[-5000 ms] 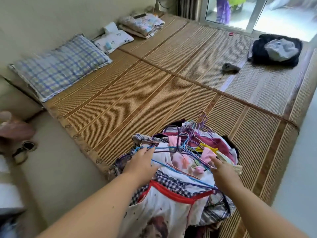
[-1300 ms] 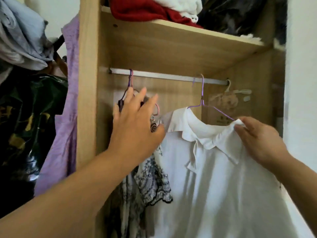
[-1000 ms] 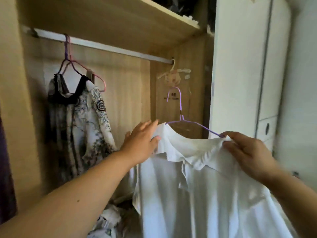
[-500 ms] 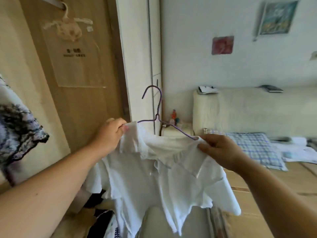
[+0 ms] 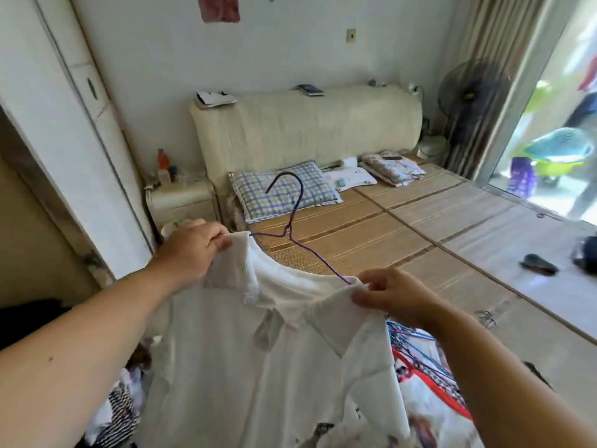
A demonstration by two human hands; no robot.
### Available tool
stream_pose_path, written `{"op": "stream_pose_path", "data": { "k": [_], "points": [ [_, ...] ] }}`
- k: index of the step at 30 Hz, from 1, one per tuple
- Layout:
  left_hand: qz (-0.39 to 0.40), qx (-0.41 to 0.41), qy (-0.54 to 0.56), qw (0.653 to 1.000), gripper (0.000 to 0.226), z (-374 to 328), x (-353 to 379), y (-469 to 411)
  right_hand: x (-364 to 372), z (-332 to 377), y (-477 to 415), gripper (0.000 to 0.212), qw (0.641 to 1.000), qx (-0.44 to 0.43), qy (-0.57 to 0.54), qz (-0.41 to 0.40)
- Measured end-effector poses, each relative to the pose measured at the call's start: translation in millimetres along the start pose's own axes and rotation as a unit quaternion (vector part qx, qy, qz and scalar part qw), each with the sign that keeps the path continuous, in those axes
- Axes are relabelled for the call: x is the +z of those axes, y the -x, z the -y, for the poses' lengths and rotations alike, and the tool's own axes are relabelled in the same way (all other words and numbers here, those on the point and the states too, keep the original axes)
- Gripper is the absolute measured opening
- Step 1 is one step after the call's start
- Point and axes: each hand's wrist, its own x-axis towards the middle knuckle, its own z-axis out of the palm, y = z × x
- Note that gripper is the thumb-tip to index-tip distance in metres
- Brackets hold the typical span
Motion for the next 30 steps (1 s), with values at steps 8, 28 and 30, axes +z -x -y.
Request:
{"op": "stream_pose_path", "data": {
  "k": [8,28,30],
  "points": [
    [0.162,0.059,0.077,0.982,0.015,-124,152,-25,-67,-114,120,0.007,0.97,0.197,-0.132,-0.046],
    [0.384,-0.027,-0.007,0.923,0.023,-301,481,-101,-146,-422,127,0.01,0.897,0.407,0.115,-0.128],
    [0.387,-0.023,-0.017,0.921,0.023,-301,502,-105,-141,-446,115,0.011,0.888,0.432,0.102,-0.123]
  ]
}}
